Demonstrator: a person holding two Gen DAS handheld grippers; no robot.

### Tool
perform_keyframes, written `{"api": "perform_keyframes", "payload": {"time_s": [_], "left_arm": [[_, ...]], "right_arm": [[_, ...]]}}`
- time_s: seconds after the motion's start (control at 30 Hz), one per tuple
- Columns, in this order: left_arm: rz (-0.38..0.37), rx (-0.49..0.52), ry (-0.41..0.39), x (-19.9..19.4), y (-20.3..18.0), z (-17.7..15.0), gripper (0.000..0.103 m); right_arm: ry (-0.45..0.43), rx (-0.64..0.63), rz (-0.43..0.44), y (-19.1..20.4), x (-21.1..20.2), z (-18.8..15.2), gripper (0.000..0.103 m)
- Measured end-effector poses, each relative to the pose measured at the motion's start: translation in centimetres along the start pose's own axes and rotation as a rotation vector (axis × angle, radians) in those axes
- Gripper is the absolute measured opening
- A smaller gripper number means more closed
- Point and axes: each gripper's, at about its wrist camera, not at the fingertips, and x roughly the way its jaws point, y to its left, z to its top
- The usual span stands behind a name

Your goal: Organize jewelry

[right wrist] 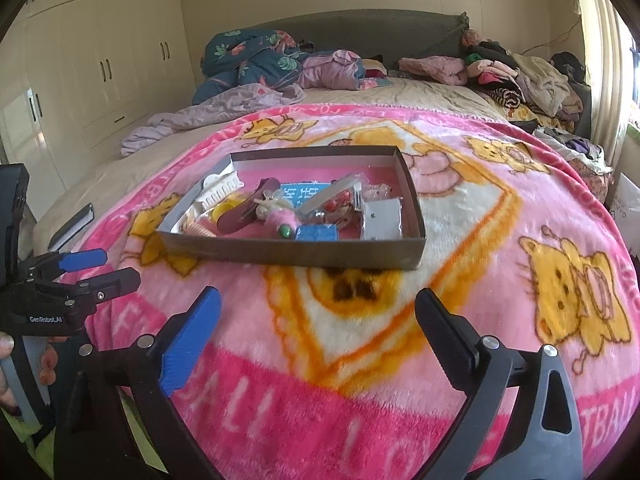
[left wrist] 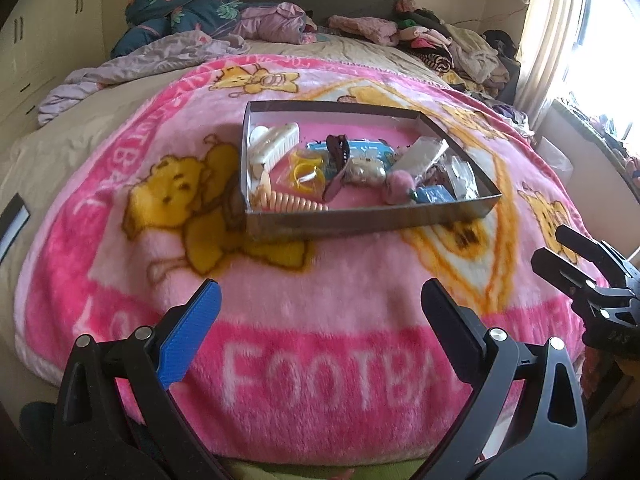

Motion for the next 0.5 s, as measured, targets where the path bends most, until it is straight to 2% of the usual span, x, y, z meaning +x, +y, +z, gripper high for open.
{"api": "perform_keyframes", "payload": {"time_s": [0.5], "left_arm": [[0.006,-0.010,-0.023,-0.90,0.21,-0.52,0.091]], "right_arm": [[-0.007,-0.007,0.010,0.57,-0.51,-0.60,0.095]]}}
